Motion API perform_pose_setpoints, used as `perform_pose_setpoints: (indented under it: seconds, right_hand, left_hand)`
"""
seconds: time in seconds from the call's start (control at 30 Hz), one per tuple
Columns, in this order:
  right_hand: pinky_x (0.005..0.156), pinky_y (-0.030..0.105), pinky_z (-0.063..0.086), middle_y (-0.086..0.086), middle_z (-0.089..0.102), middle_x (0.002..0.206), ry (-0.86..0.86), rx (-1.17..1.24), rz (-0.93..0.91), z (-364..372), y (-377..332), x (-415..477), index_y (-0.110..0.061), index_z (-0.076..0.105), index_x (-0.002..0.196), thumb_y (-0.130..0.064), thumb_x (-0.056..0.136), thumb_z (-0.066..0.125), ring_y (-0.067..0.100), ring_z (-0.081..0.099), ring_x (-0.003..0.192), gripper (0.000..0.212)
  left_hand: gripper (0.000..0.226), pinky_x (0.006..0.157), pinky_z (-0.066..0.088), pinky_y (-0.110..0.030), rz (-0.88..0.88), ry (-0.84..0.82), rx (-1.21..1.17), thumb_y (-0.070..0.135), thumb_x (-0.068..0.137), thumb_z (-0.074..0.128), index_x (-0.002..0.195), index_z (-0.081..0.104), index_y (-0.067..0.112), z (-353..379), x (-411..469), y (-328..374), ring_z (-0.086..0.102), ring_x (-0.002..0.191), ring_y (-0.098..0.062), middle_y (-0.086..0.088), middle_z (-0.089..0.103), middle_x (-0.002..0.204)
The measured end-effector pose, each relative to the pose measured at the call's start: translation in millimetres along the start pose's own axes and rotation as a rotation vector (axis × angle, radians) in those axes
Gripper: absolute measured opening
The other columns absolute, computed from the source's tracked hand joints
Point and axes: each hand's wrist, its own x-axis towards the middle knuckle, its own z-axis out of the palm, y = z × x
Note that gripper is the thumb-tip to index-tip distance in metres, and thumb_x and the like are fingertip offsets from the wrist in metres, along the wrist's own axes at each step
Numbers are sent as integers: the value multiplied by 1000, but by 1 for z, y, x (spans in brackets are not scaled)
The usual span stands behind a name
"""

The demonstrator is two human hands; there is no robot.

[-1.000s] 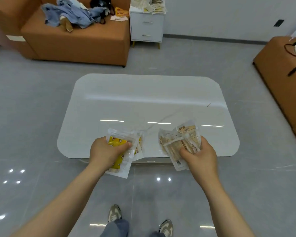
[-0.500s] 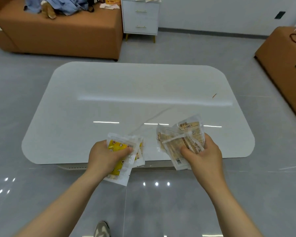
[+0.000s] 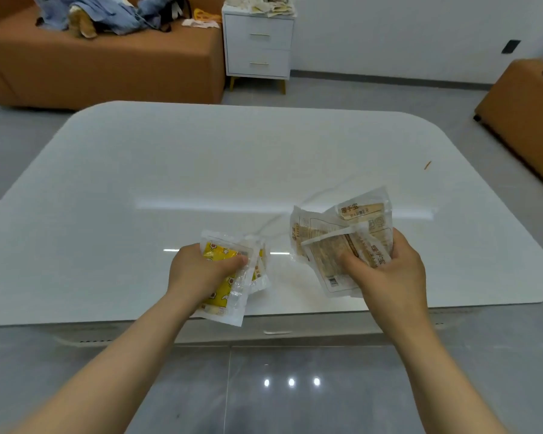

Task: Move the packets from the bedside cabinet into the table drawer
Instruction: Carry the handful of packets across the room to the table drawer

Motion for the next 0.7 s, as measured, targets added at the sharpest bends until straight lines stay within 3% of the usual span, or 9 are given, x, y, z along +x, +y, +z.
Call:
perform_pose_setpoints:
  seconds: [0.13,0.27,0.5,0.7]
  right_hand:
    - [61,11,53,-20,69,84,17,57,-65,14,31,-2,-34,62,91,-7,77,72,-2,66,79,31]
    - [62,11,53,-23,69,87,36,83,-121,19,57,-9,-36,61,92,-10,77,73,-4,65,82,32]
    - [61,13,54,-19,70,86,73,85,-167,10,64,-37,-34,62,91,-9,78,73,-2,66,80,30]
    - [61,12,53,-17,71,86,108,101,-166,6,65,-64,-31,63,92,-10,77,73,-2,67,79,28]
  left_hand:
    - [24,64,53,-29,31,12,-14,34,68,82,75,69,15,15,21,-26,67,70,-19,-2,70,75]
    - [26,71,54,-35,79,51,-1,35,67,82,72,69,14,26,32,-40,66,71,-19,-2,69,73]
    - [37,56,45,-26,140,77,119,41,66,80,80,66,10,35,43,-44,59,63,-14,-2,64,74]
    - [56,67,44,-29,197,140,299,58,63,74,97,60,16,46,46,-48,61,84,-21,1,64,91]
